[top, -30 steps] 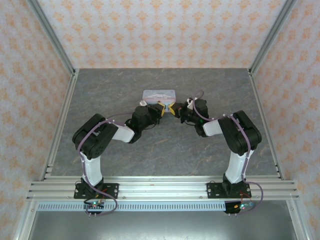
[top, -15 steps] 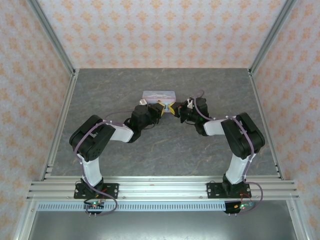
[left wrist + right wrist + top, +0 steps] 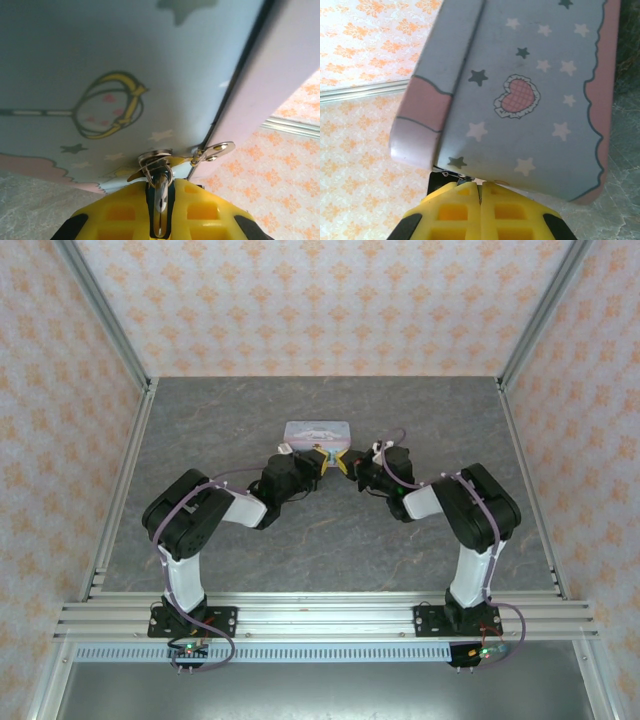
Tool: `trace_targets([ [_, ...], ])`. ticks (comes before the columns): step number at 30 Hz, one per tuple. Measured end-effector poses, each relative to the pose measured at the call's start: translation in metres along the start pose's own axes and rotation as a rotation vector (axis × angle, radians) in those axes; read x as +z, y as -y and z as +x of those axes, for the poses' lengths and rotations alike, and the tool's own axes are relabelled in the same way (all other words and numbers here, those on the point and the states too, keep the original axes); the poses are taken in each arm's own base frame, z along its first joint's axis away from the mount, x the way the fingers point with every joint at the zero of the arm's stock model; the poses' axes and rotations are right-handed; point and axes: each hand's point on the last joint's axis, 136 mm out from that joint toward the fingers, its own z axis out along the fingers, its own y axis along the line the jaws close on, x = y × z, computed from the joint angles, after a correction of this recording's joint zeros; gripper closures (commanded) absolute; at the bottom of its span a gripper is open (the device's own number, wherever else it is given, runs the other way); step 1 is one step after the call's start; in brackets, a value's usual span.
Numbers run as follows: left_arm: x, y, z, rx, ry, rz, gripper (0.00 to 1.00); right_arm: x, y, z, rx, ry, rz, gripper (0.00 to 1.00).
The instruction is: Unlock a padlock with a key
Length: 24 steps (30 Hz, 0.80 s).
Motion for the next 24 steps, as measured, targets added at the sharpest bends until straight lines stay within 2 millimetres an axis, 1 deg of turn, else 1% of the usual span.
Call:
trace_targets([
  [4, -0.001, 0.003, 0.002, -0.007, -0.009, 0.02, 1.0, -0.002, -0.004, 0.0, -0.049, -0.002, -0.007, 1.0],
  [19, -0.009, -0.008, 0.009, 0.005, -0.054, 0.005, 1.0, -0.008, 0.005, 0.009, -0.061, -0.075, -0.013, 1.0],
  [24, -0.015, -0.013, 0.016, 0.019, -0.091, -0.011, 1.0, -0.014, 0.011, 0.017, -0.051, -0.099, -0.019, 1.0],
])
